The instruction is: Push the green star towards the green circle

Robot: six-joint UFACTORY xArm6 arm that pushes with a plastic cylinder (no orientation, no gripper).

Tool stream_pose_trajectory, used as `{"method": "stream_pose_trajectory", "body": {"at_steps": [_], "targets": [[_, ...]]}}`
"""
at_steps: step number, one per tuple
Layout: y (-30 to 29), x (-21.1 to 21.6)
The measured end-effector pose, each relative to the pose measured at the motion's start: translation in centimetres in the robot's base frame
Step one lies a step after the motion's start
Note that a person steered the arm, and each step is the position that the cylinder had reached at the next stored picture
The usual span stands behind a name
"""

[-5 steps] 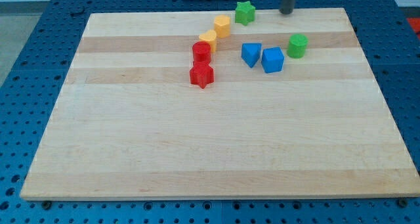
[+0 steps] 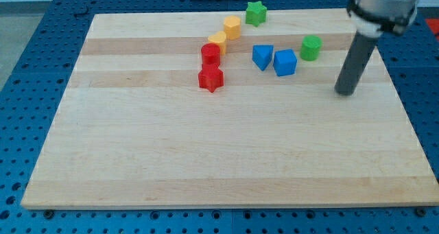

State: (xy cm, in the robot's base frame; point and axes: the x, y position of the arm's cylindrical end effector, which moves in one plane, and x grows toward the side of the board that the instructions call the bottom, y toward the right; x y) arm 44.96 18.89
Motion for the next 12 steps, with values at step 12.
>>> {"method": "stream_pose_trajectory", "body": {"at_steps": [12], "targets": [[-35.4, -19.4]]}}
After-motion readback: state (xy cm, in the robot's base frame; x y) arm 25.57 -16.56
